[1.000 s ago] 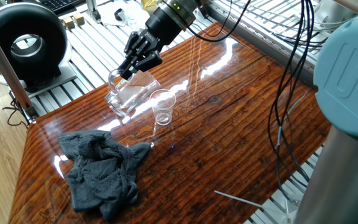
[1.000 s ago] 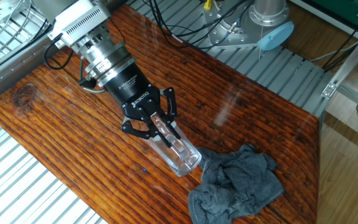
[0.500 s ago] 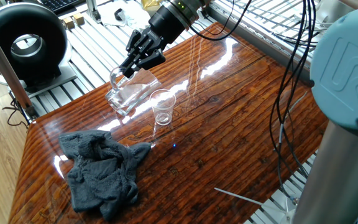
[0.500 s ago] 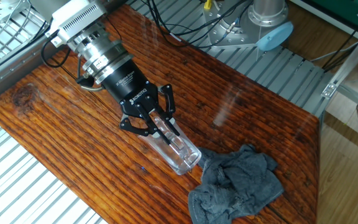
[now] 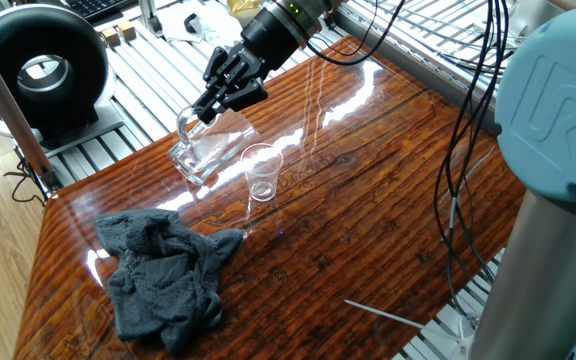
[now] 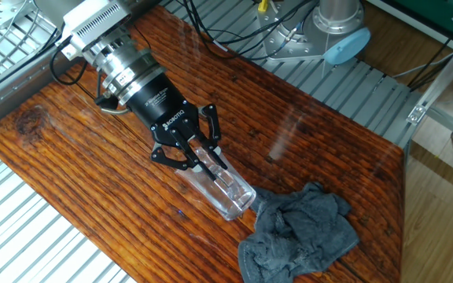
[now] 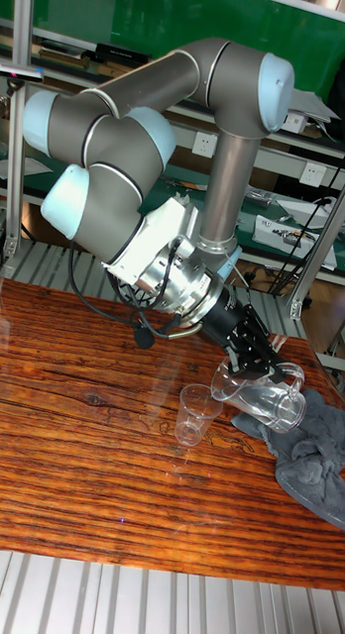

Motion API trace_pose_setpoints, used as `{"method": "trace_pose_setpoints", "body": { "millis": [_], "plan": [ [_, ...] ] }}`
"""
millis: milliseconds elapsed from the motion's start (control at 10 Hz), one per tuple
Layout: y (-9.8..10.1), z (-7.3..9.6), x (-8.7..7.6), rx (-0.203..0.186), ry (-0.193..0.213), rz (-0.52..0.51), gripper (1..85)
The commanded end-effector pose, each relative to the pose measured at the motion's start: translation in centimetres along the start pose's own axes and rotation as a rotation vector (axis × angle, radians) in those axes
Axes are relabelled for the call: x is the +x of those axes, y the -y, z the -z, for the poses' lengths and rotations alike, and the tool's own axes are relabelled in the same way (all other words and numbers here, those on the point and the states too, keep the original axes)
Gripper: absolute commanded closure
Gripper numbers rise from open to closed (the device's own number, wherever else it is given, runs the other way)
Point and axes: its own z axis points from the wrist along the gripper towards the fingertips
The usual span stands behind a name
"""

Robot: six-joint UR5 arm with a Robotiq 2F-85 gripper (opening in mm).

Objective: Pour the water from one cup into another empty cup

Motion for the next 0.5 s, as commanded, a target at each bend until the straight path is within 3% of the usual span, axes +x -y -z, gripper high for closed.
{"method": "trace_pose_setpoints", "body": {
  "millis": [0, 400],
  "plan": [
    [0.01, 0.27, -0.79, -0.002, 0.035, 0.009, 84.7],
    [-0.08, 0.25, -0.53, -0.007, 0.051, 0.021, 84.7]
  ]
}}
